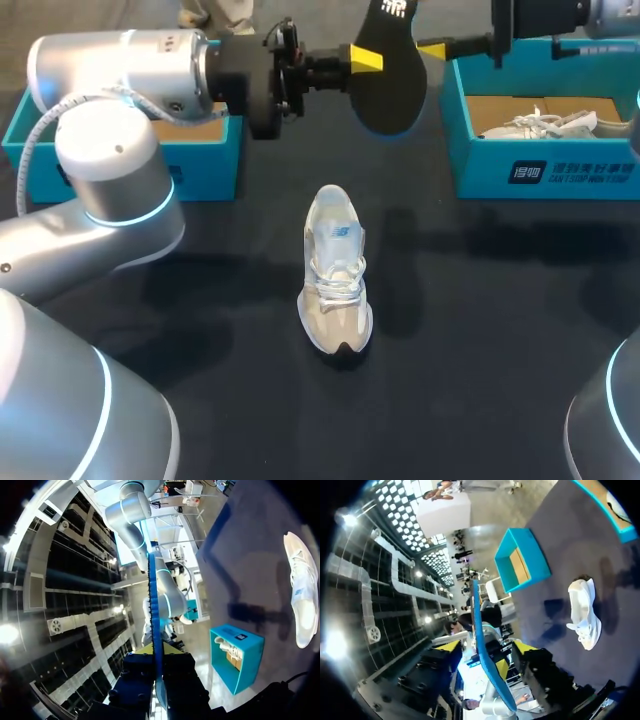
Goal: Take the shoe out of the shoebox, open the shoe tongue, remove and reinsert the insole, then place the shoe into the shoebox
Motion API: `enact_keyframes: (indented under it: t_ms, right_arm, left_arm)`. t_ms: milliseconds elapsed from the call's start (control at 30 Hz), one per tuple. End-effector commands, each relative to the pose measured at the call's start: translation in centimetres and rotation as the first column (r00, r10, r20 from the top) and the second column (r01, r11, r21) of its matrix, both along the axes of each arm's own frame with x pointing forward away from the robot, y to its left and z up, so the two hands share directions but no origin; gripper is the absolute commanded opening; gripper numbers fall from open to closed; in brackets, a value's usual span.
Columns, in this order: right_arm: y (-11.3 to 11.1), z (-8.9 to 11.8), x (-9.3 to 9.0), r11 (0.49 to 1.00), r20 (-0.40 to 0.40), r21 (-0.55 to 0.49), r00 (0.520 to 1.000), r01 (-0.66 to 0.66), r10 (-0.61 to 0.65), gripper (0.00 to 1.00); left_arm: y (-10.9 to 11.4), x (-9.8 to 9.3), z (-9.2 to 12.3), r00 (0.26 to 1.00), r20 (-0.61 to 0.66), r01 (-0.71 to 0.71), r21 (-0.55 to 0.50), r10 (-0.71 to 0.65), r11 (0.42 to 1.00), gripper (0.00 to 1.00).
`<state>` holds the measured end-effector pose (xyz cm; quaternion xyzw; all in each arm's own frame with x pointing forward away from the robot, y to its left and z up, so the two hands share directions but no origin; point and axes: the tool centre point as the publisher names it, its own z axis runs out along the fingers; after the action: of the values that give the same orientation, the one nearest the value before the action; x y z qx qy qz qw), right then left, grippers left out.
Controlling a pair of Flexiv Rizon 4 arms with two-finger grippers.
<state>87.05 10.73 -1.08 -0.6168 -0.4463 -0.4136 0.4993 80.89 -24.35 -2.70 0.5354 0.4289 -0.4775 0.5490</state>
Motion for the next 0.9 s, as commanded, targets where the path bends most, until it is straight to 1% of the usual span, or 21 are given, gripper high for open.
enact_keyframes:
  t_ms: [33,67,100,133,167,200,233,267,300,367,400,500,767,800,833,900]
  right_arm:
    - [-0.8,0.3,-0.9,1.0,0.031,-0.003,0.999,0.007,-0.007,1.0]
    - [-0.9,0.3,-0.9,1.0,0.033,-0.005,0.999,0.008,-0.007,1.0]
    - [-1.1,0.4,-1.2,1.0,0.078,-0.005,0.997,-0.009,0.01,1.0]
    - [-1.2,0.5,-1.5,1.0,0.071,-0.009,0.997,-0.004,0.004,1.0]
    - [-1.4,0.4,-1.9,1.0,0.082,-0.018,0.997,-0.013,0.015,1.0]
    - [-1.5,0.4,-2.1,1.0,0.12,-0.013,0.993,-0.014,0.016,1.0]
    - [-1.7,0.4,-2.4,1.0,0.124,-0.01,0.992,-0.011,0.013,1.0]
    - [-2.0,0.2,-2.6,1.0,0.146,-0.007,0.989,-0.016,0.017,1.0]
    - [-2.1,0.3,-2.8,1.0,0.189,-0.005,0.982,-0.015,0.016,1.0]
    - [-2.5,0.3,-3.3,1.0,0.209,-0.005,0.978,-0.012,0.013,1.0]
    - [-2.7,0.3,-3.5,1.0,0.246,-0.003,0.969,-0.002,0.003,1.0]
    - [-3.1,0.5,-3.9,1.0,0.285,0.015,0.958,0.022,-0.025,1.0]
    - [-3.8,0.7,-5.9,1.0,0.301,0.011,0.953,0.017,-0.02,1.0]
    - [-3.8,0.7,-5.9,1.0,0.301,0.011,0.953,0.017,-0.02,1.0]
    - [-4.1,0.6,-6.5,1.0,0.303,0.007,0.953,0.014,-0.016,1.0]
    - [-4.2,0.6,-6.6,1.0,0.303,0.007,0.953,0.014,-0.015,1.0]
  left_arm:
    - [0.4,0.0,-0.1,1.0,-0.007,-0.005,0.005,0.005,1.0,0.0]
    - [0.4,0.1,-0.1,1.0,-0.008,-0.006,0.005,0.006,1.0,0.0]
    - [0.6,0.2,-0.1,1.0,-0.011,-0.006,0.005,0.006,1.0,0.0]
    - [0.7,0.2,0.0,1.0,-0.012,-0.004,0.004,0.004,1.0,0.0]
    - [0.8,0.2,0.1,1.0,-0.013,-0.003,0.003,0.003,1.0,0.0]
    - [0.9,0.2,0.1,1.0,-0.012,-0.002,0.003,0.002,1.0,0.0]
    - [1.0,0.2,0.2,1.0,-0.012,0.0,0.002,0.0,1.0,0.0]
    - [1.1,0.2,0.3,1.0,-0.014,0.003,0.001,-0.003,1.0,0.0]
    - [1.2,0.2,0.3,1.0,-0.016,0.004,-0.001,-0.004,1.0,0.0]
    - [1.4,0.3,0.4,1.0,-0.021,0.007,-0.005,-0.007,1.0,0.0]
    - [1.5,0.3,0.4,1.0,-0.023,0.009,-0.007,-0.009,1.0,0.0]
    - [1.5,0.3,0.5,1.0,-0.025,0.011,-0.008,-0.011,1.0,0.0]
    - [1.9,0.4,0.7,1.0,-0.024,0.009,-0.007,-0.01,1.0,0.0]
    - [1.9,0.4,0.7,1.0,-0.024,0.009,-0.007,-0.01,1.0,0.0]
    - [2.0,0.6,0.8,1.0,-0.024,0.006,-0.005,-0.006,1.0,0.0]
    - [2.0,0.6,0.8,1.0,-0.024,0.004,-0.004,-0.005,1.0,0.0]
